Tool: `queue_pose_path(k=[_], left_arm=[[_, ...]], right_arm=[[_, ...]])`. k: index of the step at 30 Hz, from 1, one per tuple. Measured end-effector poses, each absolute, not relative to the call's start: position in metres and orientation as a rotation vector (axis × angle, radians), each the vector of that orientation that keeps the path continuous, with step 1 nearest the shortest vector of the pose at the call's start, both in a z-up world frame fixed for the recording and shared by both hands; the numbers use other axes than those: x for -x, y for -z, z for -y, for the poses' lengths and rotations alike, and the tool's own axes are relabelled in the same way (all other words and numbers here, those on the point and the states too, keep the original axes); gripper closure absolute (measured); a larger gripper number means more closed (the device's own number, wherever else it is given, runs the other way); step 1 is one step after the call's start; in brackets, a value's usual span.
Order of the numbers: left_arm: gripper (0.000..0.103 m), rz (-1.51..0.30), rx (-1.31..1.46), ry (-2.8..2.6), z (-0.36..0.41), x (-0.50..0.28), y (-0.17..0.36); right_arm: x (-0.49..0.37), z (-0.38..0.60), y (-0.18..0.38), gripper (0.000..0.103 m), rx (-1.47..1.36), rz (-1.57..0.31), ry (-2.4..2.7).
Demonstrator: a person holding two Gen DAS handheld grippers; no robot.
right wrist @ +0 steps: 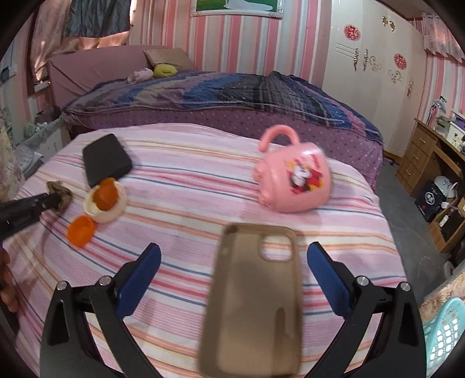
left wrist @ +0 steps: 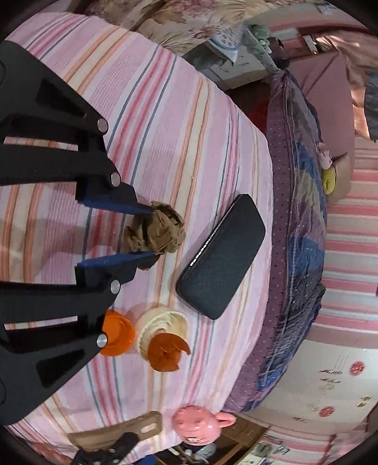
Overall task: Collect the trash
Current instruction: 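Grasp the small brown crumpled ball with the left tool, then grasp the orange peel with the right tool while the left tool holds the ball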
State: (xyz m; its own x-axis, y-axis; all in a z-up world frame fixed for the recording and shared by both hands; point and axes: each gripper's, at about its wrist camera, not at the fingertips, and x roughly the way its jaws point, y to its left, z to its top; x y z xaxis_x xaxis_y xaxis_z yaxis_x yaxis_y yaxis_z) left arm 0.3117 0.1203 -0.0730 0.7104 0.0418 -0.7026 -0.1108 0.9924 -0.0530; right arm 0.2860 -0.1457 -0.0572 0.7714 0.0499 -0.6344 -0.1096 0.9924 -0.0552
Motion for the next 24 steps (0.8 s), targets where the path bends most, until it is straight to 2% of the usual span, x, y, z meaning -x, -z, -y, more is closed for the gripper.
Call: queue_pose_path(k=[8,10,12,14,16,18,20,21,24], left_arm=[[0.083,-0.777,0.140,-0.127,-0.159,-0.301,0.066],[0.083,-0.774,0.179,-0.146,-0.175,-0.297,0.064],[0.083,-0.774,0.193,-0.167,-0.185,-0.296,0.064],[0.083,-0.777,0.204,-0.179,-0.191,-0.295,0.065],[0.083,-0.779,0.221,-0.181,-0.195,-0.295,0.066],[0.083,-0.780,0.225,-0.180,-0.196,-0.296,0.067],[0.083,-0.782,0.221,-0.181,-0.196,-0.297,0.068],[0.083,-0.784,0.220,-0.182,-0.197,-0.298,0.068],[0.083,-0.791,0.226,-0.181,-0.197,-0.299,0.070]], right_arm=[[-0.310,0.089,0.052,0.006,0.111,-0.655,-0.193],[-0.315,0.073,0.052,0.009,0.142,-0.650,-0.210],[-0.323,0.055,0.055,0.019,0.169,-0.665,-0.243],[-0.330,0.043,0.059,0.023,0.183,-0.678,-0.264],[-0.337,0.031,0.064,0.035,0.205,-0.712,-0.285],[-0.338,0.025,0.064,0.058,0.204,-0.724,-0.312],[-0.336,0.023,0.063,0.067,0.215,-0.715,-0.321],[-0.334,0.023,0.061,0.076,0.227,-0.702,-0.321],[-0.327,0.022,0.061,0.081,0.241,-0.680,-0.318]])
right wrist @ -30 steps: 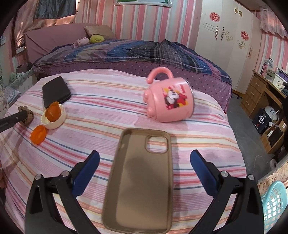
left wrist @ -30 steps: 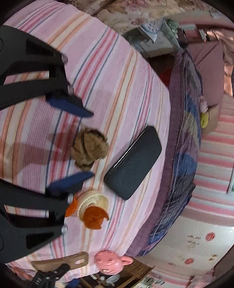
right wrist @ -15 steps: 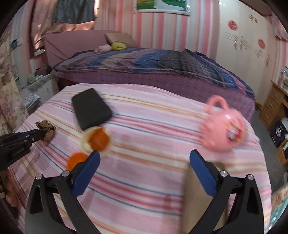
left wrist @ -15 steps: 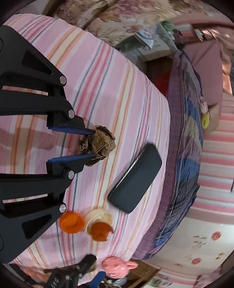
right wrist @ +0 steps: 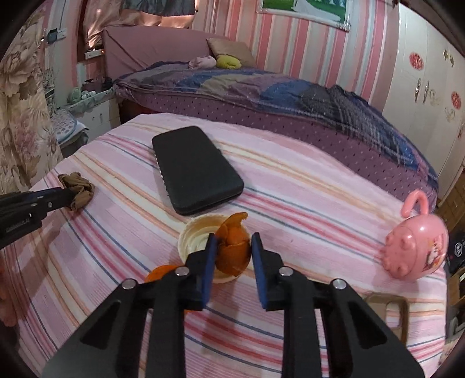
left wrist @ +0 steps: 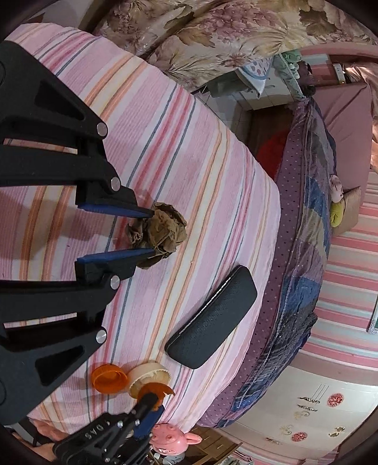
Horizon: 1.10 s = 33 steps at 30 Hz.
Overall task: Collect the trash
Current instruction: 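Grasp the orange peel with the right tool while the left tool holds the ball, then carry the brown ball in the left tool while the right tool carries the peel to the basket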
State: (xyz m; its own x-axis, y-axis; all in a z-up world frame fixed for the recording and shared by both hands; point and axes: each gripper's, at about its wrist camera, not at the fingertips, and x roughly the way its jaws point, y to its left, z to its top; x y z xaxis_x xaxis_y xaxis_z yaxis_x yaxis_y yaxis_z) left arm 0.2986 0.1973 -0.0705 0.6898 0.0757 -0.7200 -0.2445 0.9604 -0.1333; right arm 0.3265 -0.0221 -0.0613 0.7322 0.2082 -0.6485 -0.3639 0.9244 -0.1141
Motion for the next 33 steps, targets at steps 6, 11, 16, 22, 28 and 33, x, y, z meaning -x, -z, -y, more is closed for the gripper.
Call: queue_pose_path(k=[6,11,16,22,28,33], left_arm=[[0.059,-0.809,0.249,-0.191,-0.201,-0.296,0.077],[0.062,-0.826,0.257,-0.183,-0.200,-0.295,0.083],[0.086,-0.831,0.267,-0.165,-0.197,-0.292,0.083],[0.087,-0.812,0.272,-0.161,-0.190,-0.282,0.075],[0.087,-0.806,0.232,-0.147,-0.161,-0.270,0.069],[0.087,-0.787,0.159,-0.093,-0.115,-0.257,0.061]], right_arm=[[-0.316,0.039,0.056,0.086,0.197,-0.664,-0.313],[-0.306,0.056,0.049,0.088,0.178,-0.654,-0.304],[-0.293,0.076,0.041,0.088,0.152,-0.642,-0.283],[-0.276,0.106,0.039,0.088,0.131,-0.649,-0.252],[-0.257,0.135,0.037,0.088,0.114,-0.654,-0.224],[-0.237,0.161,0.032,0.088,0.117,-0.646,-0.194]])
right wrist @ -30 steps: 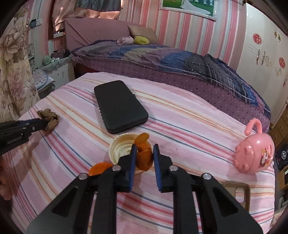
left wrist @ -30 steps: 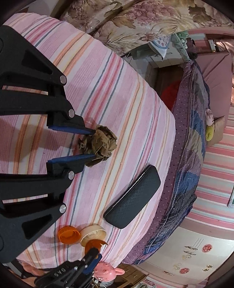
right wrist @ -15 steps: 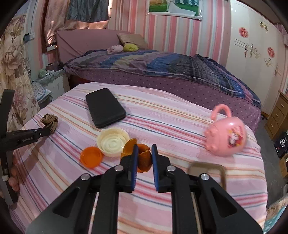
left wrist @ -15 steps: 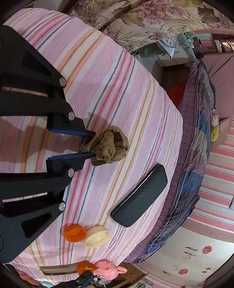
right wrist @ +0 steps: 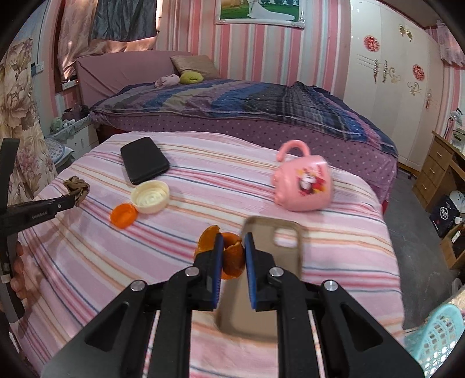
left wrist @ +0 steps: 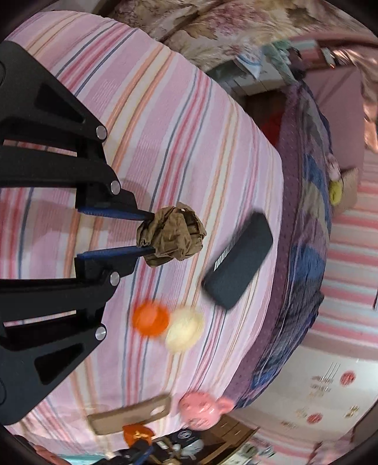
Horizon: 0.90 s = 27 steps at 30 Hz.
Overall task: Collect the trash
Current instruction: 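Carry the brown ball in the left tool while the right tool carries the peel to the basket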
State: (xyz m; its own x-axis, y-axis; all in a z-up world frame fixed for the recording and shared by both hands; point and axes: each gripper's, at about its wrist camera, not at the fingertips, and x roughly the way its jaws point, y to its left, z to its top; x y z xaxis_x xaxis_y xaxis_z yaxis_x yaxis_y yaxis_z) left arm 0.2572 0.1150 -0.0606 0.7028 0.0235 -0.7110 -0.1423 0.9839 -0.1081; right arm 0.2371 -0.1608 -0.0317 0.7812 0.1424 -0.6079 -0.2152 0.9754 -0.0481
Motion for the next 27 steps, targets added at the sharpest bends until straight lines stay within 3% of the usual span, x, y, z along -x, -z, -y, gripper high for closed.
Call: queue_pose_path(k=[27], left_arm=[[0.086,-0.747,0.103,0.259,0.147,-0.171,0.022]], right_arm=[[-0.118,0.400,0.005,0.088,-0.003,-0.607,0.075]])
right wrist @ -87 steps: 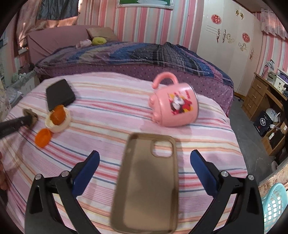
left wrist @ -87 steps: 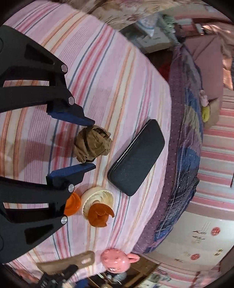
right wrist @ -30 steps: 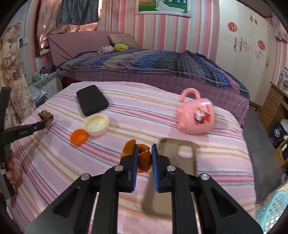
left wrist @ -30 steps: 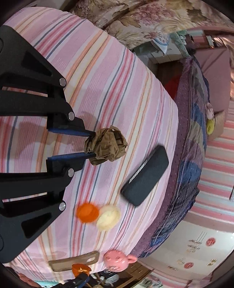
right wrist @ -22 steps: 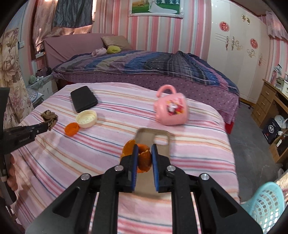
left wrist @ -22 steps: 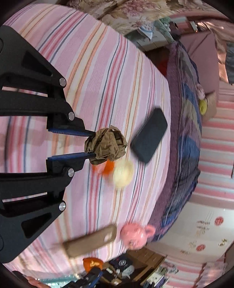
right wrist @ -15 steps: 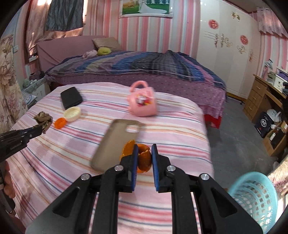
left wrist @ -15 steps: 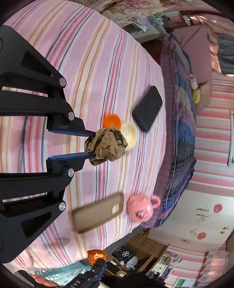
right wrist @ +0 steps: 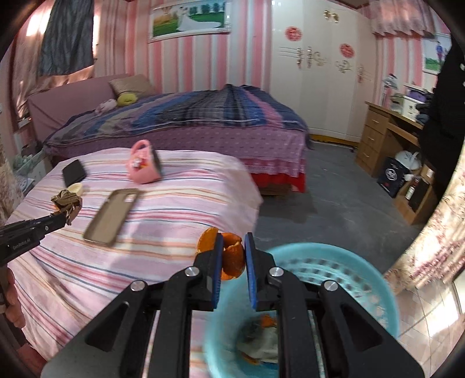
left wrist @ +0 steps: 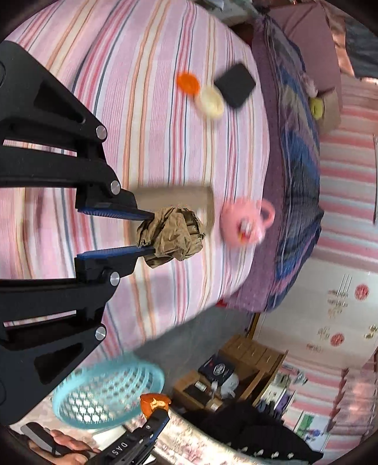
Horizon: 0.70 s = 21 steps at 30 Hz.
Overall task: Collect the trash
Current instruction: 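Carry the brown ball in the left tool while the right tool carries the peel to the basket, then open both tools to drop the ball and peel into the blue basket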
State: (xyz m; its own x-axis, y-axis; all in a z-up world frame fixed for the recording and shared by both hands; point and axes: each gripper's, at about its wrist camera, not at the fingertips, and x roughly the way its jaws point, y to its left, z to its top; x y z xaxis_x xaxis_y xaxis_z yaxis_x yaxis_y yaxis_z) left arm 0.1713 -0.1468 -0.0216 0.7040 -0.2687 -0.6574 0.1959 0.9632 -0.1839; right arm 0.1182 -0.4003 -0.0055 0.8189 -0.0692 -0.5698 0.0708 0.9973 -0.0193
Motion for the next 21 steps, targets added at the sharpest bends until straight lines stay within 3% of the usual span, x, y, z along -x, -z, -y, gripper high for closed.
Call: queue_pose_path(k=[17,20,21], left_arm=[[0.086,-0.734,-0.112,0.548,0.353,-0.122,0.033],[0.085,-0.728,-0.143,0.557,0.368,-0.120,0.035],[0.079,-0.731,-0.142,0.562,0.372,-0.120,0.036]], right_arm=[[-0.053,0.532,0.021,0.088,-0.094,-0.615,0.274],[-0.045,0.543,0.025,0.088,-0.110,-0.611,0.281],[-0.043,0.545,0.026,0.088,-0.111,-0.610,0.282]])
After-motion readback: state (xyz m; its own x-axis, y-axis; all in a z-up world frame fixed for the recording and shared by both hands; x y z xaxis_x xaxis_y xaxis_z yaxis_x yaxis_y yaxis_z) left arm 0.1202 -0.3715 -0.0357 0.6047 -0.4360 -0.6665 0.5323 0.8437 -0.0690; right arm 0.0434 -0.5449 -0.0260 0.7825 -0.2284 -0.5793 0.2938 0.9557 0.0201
